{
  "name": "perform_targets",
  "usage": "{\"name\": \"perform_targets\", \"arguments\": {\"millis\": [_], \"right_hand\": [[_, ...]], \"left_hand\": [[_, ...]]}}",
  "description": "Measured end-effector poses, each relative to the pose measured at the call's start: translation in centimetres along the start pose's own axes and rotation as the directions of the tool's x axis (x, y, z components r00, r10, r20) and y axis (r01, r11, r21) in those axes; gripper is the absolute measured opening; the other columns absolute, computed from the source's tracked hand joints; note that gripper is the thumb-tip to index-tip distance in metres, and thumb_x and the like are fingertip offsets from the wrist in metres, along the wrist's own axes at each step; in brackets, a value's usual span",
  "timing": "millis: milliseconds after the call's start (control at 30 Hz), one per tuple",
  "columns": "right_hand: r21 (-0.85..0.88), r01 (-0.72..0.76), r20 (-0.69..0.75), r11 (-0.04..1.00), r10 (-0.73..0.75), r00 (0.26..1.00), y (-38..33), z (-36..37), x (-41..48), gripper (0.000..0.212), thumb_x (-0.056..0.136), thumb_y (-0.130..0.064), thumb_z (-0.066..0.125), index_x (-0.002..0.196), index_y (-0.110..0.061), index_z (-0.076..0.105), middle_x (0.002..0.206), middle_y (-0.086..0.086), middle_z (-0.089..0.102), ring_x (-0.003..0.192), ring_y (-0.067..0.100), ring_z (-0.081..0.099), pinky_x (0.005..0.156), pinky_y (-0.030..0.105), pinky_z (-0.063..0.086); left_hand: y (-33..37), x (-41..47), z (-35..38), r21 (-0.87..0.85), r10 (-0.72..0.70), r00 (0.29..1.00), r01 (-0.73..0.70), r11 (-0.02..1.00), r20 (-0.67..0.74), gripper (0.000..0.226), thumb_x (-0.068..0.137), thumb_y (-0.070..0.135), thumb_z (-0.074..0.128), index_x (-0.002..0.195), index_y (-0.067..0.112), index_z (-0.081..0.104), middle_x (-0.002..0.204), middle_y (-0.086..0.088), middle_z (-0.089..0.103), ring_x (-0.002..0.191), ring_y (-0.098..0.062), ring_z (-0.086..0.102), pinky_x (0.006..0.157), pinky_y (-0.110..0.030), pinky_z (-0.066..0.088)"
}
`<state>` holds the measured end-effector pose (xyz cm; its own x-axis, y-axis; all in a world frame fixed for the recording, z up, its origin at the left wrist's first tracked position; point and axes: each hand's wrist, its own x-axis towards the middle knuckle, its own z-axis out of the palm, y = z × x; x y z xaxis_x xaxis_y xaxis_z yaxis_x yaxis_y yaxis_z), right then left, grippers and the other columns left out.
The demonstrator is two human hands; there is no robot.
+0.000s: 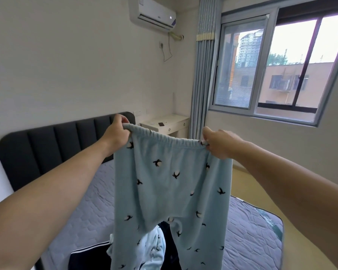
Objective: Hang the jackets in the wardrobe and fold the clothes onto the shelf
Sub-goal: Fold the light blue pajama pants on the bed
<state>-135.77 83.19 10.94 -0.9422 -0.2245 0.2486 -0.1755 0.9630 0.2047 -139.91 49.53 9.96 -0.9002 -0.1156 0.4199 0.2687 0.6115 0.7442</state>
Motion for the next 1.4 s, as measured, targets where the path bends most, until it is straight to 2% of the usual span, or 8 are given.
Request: {"name": "perform_targets", "arguments": {"millis": [233,500,700,867,1033,1133,1267,1400], "right_hand": [[0.359,-0.069,0.482,0.931,-0.121,0.868,-3.1,-0.9,-0.3,0.057,0.084,-0.005,0.063,0.120,-0.039,0.034,0.094,0.004,0.057,0.073,0.020,0.059,0.046,0.025,0.050],[0.422,0.172,0.388,0.890,-0.349,0.853,-8.0,-2.2,-1.2,0.061,0.089,0.000,0.039,0.117,-0.052,0.026,0.089,0.004,0.060,0.067,0.024,0.060,0.048,0.030,0.055],[0.367,0.316,0.311,0.875,-0.435,0.845,-9.4,-1.8,-2.0,0.060,0.085,-0.004,0.049,0.113,-0.049,0.021,0.066,0.005,0.046,0.055,0.021,0.041,0.045,0.035,0.036],[0.368,0.381,0.427,0.848,-0.518,0.741,-10.6,-1.7,-2.1,0.105,0.086,0.004,0.043,0.134,-0.079,0.001,0.136,0.003,0.048,0.055,0.011,0.046,0.041,0.023,0.040],[0.464,0.049,0.399,0.884,-0.258,0.880,-10.7,-1.4,-1.0,0.047,0.080,-0.016,0.057,0.124,-0.028,0.065,0.101,-0.004,0.065,0.085,0.014,0.063,0.060,0.021,0.052],[0.662,-0.220,0.327,0.716,-0.012,0.945,-9.5,-1.2,0.2,0.018,0.072,-0.014,0.060,0.087,-0.011,0.070,0.067,-0.005,0.061,0.055,0.007,0.058,0.041,0.015,0.041],[0.870,-0.470,0.449,0.150,0.155,0.880,-7.5,-2.4,1.9,0.017,0.084,0.000,0.046,0.091,-0.002,0.061,0.071,0.006,0.057,0.058,0.015,0.056,0.056,0.025,0.052],[0.883,-0.453,0.461,0.124,-0.043,0.887,-6.6,-3.8,2.4,0.044,0.079,0.025,0.037,0.108,0.002,0.059,0.104,0.018,0.064,0.088,0.026,0.070,0.064,0.037,0.060]], "left_hand": [[3.2,-0.1,1.2,-0.014,0.081,0.997,-0.081,0.997,-0.002,0.019,0.092,0.005,0.041,0.102,0.020,0.036,0.082,-0.005,0.051,0.065,-0.016,0.051,0.049,-0.024,0.038],[3.6,0.2,1.6,-0.086,0.136,0.990,-0.137,0.987,-0.028,0.033,0.072,-0.015,0.038,0.071,0.013,0.055,0.096,-0.021,0.065,0.086,-0.021,0.056,0.068,-0.029,0.050],[3.0,-0.2,1.1,-0.056,0.140,0.988,-0.144,0.988,-0.071,0.058,0.066,-0.019,0.036,0.045,0.026,0.065,0.087,0.012,0.066,0.086,-0.003,0.060,0.067,-0.010,0.049],[2.6,-0.9,0.6,0.085,0.240,0.968,-0.234,0.969,-0.071,0.055,0.076,-0.019,0.039,0.064,0.022,0.073,0.094,0.007,0.063,0.091,-0.005,0.056,0.080,-0.003,0.040],[2.4,-1.1,0.4,0.075,0.243,0.967,-0.237,0.969,-0.076,0.056,0.077,-0.020,0.037,0.074,0.020,0.076,0.104,0.005,0.062,0.107,-0.012,0.055,0.095,-0.011,0.041],[1.8,-1.1,-0.2,0.067,0.216,0.974,-0.211,0.975,-0.072,0.052,0.076,-0.021,0.037,0.084,0.009,0.079,0.118,-0.005,0.063,0.115,-0.019,0.056,0.107,-0.028,0.042],[1.4,-2.1,-0.4,0.074,0.237,0.971,-0.234,0.969,-0.028,0.052,0.080,-0.020,0.039,0.089,0.011,0.079,0.118,-0.001,0.061,0.114,-0.017,0.055,0.102,-0.020,0.040],[1.7,-3.6,0.4,0.024,0.261,0.965,-0.262,0.965,0.034,0.047,0.083,-0.019,0.041,0.097,0.008,0.078,0.121,-0.005,0.059,0.114,-0.019,0.055,0.099,-0.021,0.041]]}}
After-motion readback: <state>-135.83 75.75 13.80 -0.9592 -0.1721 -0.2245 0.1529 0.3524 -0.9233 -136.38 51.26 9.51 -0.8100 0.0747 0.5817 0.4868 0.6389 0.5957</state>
